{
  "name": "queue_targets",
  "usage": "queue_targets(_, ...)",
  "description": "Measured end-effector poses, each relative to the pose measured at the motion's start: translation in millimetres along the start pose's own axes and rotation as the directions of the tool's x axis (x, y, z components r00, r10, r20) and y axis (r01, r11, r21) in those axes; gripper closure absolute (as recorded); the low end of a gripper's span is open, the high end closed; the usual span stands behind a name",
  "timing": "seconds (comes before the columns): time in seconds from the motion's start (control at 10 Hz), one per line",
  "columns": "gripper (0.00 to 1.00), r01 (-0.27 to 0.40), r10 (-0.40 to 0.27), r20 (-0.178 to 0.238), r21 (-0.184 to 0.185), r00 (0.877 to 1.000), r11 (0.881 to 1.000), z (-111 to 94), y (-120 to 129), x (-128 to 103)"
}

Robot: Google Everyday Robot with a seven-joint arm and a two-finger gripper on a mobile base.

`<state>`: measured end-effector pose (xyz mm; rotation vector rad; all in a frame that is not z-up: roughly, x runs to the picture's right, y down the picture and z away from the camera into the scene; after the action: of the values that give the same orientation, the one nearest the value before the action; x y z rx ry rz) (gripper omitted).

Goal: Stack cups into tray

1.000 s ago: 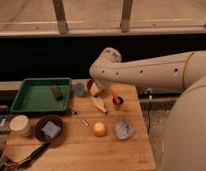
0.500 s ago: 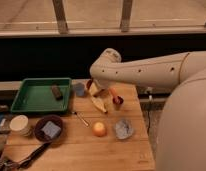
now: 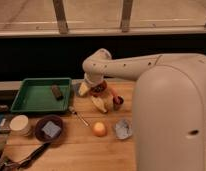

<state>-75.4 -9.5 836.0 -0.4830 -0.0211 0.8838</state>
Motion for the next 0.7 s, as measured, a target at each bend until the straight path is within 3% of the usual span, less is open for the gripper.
queue_targets(0.2, 0.2, 0.08, -0.079, 0.015, -0.084, 0.997, 0.993, 13, 5, -19)
queue_targets(0.4, 0.2, 0.149, -0.144, 0.04, -0.151, 0.989, 0.977, 20, 14, -33)
queue_targets(0.5, 0.2, 0.169, -0.163, 0.05, -0.17, 0.985, 0.971, 22, 16, -37)
queue_targets(0.7, 0.2, 0.175, -0.168, 0.054, -0.172, 0.984, 0.97, 22, 15, -37)
